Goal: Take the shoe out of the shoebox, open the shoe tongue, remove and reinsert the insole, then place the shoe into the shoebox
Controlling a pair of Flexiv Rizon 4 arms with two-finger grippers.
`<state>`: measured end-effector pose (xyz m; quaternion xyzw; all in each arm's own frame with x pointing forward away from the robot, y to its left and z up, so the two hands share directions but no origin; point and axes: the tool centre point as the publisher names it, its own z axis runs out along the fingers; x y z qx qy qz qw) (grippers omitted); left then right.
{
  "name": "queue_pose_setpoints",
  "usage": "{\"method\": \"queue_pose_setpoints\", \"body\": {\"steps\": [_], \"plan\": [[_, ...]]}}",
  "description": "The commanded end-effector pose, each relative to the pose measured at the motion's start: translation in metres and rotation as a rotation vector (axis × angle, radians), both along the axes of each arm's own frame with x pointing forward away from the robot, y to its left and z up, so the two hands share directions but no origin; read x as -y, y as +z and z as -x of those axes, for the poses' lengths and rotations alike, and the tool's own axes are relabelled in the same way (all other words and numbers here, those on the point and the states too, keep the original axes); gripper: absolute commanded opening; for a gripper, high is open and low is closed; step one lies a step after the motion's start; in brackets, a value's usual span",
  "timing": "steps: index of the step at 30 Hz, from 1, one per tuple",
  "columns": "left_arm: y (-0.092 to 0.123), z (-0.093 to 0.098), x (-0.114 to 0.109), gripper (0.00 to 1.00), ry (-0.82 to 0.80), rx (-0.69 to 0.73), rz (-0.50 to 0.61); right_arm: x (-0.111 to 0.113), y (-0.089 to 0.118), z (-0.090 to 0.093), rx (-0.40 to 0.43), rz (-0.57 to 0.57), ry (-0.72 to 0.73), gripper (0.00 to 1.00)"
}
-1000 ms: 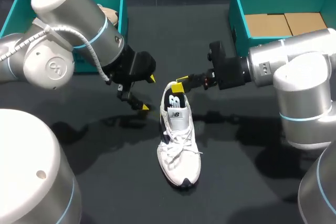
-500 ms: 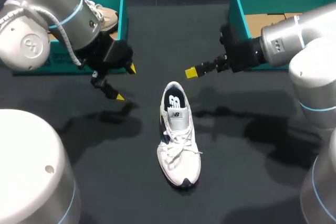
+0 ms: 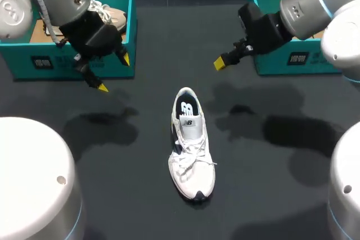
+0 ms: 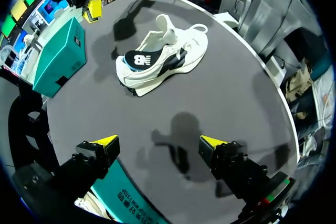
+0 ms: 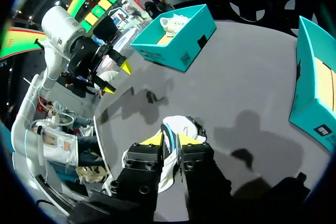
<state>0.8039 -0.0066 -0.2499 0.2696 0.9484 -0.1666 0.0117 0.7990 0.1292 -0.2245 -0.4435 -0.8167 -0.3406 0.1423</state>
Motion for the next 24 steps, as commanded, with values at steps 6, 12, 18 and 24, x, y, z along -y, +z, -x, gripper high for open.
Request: {"method": "queue_pose_setpoints", "body": {"steps": [6,12,18,24], "plan": [[0.01,-0.015,-0.011,1.0,-0.039,-0.042,0.005,-0.007,0.009,0.004,-0.234,0.618,-0.159,0.0],[0.01,-0.015,-0.011,1.0,-0.039,-0.042,0.005,-0.007,0.009,0.004,-0.234,0.618,-0.159,0.0],[0.01,-0.017,-0.015,1.0,-0.071,-0.037,-0.011,-0.007,0.009,0.004,-0.234,0.618,-0.159,0.0],[0.008,-0.024,-0.04,1.0,-0.182,-0.028,-0.022,-0.029,0.001,0.026,-0.193,0.63,-0.265,0.0]]}}
